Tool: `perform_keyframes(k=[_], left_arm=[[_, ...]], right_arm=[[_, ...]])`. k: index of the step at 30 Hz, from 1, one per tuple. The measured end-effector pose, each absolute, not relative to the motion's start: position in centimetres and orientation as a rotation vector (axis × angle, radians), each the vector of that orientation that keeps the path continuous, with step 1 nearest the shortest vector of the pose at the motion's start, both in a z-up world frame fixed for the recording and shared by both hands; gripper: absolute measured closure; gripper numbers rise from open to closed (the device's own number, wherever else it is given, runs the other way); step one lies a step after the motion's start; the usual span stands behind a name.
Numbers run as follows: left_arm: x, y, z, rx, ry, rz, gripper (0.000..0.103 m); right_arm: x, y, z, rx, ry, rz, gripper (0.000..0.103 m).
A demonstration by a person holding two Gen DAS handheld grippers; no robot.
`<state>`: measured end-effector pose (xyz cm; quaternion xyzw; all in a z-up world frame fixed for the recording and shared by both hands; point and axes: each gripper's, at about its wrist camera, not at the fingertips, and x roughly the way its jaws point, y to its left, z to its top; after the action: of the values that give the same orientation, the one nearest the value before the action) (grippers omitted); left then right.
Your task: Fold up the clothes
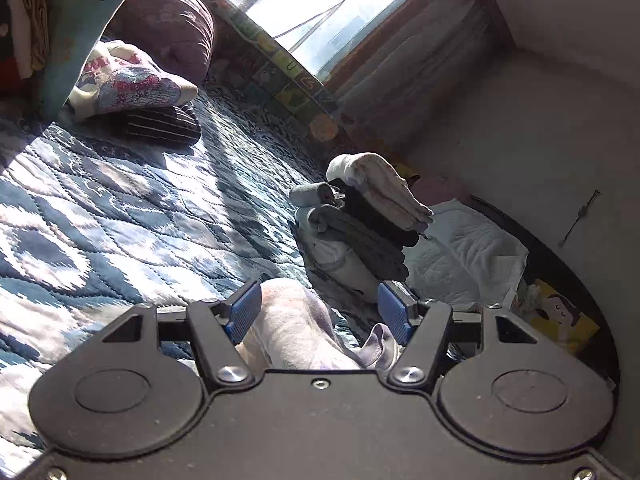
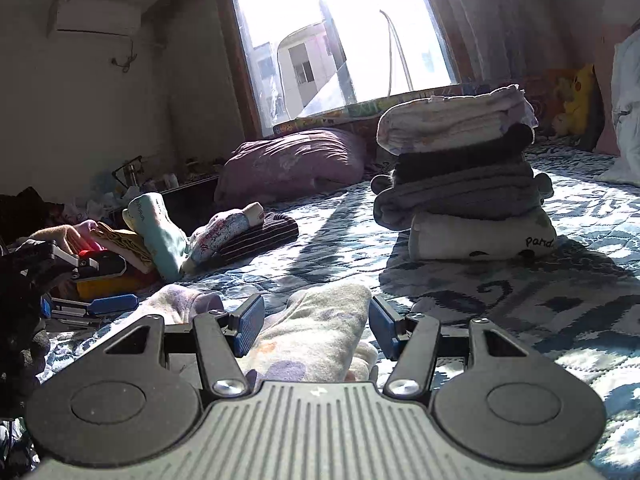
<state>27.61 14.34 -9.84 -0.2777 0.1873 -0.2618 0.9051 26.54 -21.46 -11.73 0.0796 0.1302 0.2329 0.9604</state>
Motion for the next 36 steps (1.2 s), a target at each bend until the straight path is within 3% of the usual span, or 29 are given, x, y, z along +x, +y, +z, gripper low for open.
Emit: perform_keyframes(k=[4, 7, 15, 22, 26, 29, 36], left_arm=[[26.7, 10.3, -9.3, -0.332, 0.363, -0.605, 0.04], [28.2, 9.1, -10.8, -0.276, 0.411, -0.584, 0.04], [30.6, 9.0, -13.6, -0.293, 0.553, -0.571, 0.042], [30.5, 9.0, -14.2, -0.284, 0.557, -0.58, 0.042], [28.7, 10.4, -12.7, -0.375, 0.452, -0.58, 0.039], [26.5, 12.4, -11.5, -0.498, 0.38, -0.536, 0.024], [26.5, 15.6, -14.0, -0.824, 0.576, -0.392, 0.022]], right_arm=[[27.6, -20.2, -11.5, 0.059, 0.245, 0.529, 0.045], [29.7, -19.8, -12.5, 0.068, 0.343, 0.558, 0.045], [32.7, -21.2, -15.0, 0.246, 0.545, 0.617, 0.044], [32.3, -19.8, -15.1, 0.166, 0.551, 0.605, 0.042], [30.7, -21.1, -13.6, 0.235, 0.47, 0.565, 0.038], [29.3, -23.1, -12.7, 0.364, 0.452, 0.521, 0.025], [28.2, -25.9, -15.6, 0.671, 0.644, 0.465, 0.02]])
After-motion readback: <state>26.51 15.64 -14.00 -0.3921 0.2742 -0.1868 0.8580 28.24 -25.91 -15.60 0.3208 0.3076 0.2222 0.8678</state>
